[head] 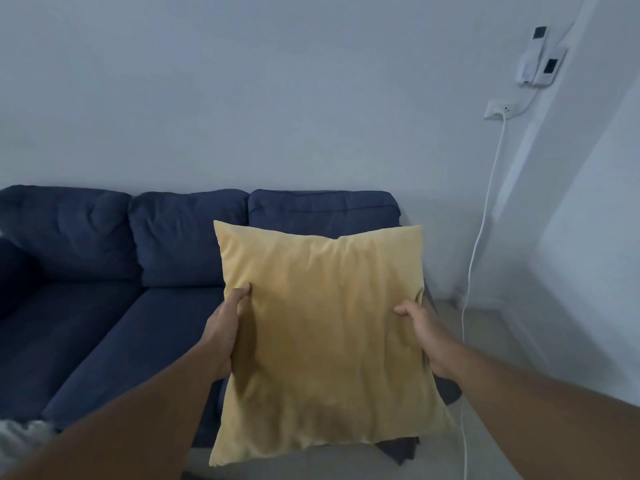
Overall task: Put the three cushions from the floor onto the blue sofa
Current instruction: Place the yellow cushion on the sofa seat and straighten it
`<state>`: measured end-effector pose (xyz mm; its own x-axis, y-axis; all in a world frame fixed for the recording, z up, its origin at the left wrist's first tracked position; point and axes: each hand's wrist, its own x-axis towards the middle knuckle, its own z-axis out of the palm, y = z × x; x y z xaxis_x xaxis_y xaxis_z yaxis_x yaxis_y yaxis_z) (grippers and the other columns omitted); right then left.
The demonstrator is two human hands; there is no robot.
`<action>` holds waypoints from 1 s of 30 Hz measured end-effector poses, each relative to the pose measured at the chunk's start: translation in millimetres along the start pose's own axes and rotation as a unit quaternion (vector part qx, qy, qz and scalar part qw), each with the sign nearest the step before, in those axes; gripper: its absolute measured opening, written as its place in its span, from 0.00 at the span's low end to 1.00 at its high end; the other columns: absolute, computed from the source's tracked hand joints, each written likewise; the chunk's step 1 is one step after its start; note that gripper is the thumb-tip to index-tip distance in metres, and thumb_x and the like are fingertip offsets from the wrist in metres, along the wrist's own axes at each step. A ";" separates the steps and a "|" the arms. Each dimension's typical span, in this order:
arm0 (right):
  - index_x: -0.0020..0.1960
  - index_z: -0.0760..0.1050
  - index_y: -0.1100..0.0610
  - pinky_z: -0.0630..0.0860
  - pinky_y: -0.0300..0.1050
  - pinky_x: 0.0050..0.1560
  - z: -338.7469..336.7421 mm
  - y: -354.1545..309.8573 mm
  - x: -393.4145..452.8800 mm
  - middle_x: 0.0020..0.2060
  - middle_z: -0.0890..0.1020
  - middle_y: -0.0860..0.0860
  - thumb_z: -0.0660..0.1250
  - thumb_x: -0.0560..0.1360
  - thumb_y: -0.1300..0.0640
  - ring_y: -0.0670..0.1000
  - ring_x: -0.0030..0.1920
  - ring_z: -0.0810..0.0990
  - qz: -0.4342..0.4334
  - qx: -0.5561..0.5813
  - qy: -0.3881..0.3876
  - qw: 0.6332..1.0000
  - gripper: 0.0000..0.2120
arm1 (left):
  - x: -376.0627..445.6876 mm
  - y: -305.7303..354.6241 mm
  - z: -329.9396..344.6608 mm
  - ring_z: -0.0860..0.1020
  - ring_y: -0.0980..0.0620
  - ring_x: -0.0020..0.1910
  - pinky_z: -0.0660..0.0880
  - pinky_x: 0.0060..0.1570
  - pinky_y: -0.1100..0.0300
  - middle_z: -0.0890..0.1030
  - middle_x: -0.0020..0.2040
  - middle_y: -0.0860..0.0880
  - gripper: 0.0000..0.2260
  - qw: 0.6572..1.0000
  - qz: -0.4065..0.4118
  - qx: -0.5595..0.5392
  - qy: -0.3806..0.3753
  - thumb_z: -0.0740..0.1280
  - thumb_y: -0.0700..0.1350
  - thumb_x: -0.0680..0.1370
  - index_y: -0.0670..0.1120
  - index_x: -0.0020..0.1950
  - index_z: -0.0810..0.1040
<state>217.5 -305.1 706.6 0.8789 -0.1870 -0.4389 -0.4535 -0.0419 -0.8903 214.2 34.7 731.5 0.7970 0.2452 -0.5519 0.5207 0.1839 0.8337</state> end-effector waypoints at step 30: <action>0.77 0.64 0.46 0.75 0.66 0.65 44.2 -90.7 248.1 0.64 0.79 0.54 0.69 0.79 0.50 0.61 0.62 0.79 0.087 0.024 -0.005 0.996 0.28 | 243.2 123.0 86.1 0.71 0.42 0.67 0.66 0.71 0.38 0.72 0.71 0.47 0.43 0.996 -0.073 0.043 -0.005 0.65 0.73 0.73 0.51 0.82 0.64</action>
<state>483.1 -304.3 673.0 0.7891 -0.1766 -0.5884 -0.5920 0.0371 -0.8051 498.4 35.0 701.5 0.7135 0.2111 -0.6681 0.6555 0.1354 0.7429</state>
